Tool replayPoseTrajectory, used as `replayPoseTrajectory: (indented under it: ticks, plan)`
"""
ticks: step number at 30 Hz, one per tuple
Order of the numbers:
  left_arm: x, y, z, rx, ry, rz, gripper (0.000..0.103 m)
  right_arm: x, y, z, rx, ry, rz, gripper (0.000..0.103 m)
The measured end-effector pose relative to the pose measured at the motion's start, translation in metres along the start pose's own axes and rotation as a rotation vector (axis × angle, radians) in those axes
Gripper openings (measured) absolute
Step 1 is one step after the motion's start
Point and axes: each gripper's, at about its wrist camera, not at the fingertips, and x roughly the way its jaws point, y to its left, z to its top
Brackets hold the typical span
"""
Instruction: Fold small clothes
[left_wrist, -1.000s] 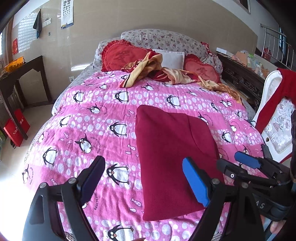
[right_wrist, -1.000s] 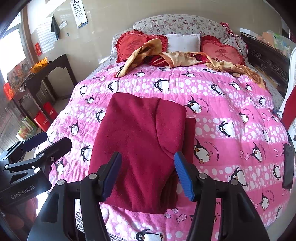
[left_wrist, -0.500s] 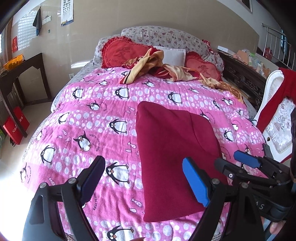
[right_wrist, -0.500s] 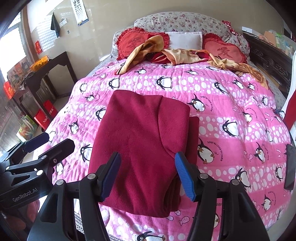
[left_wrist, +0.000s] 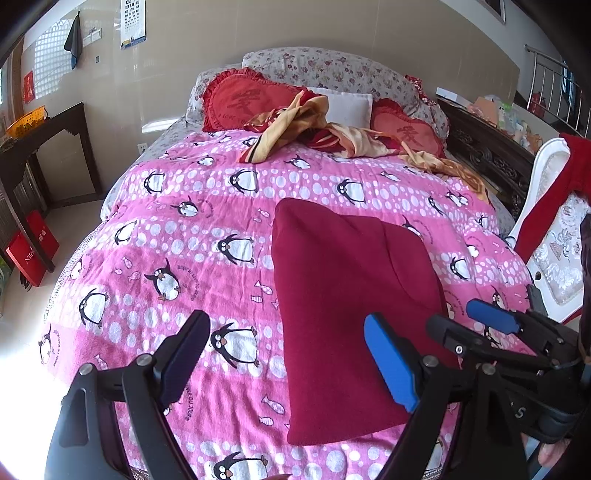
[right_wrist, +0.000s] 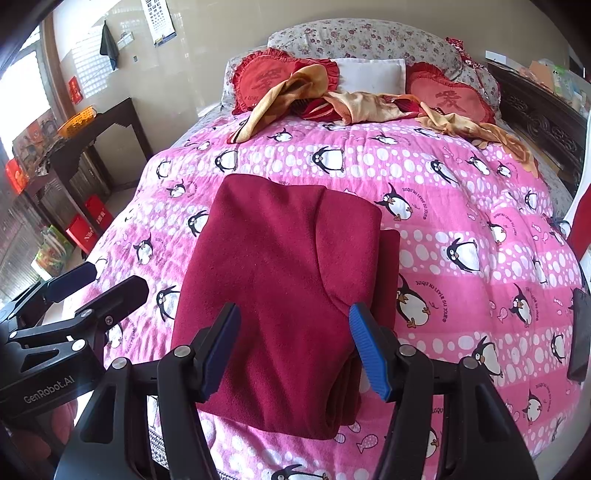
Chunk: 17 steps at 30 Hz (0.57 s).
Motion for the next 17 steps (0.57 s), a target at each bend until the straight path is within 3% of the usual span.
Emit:
replayPoseTrajectory:
  ticks: [17]
  plan:
    - [0.012,0.012,0.002,-0.01,-0.021,-0.005,0.089,0.017,0.002,-0.001,-0.015,0.033,0.013,0.045]
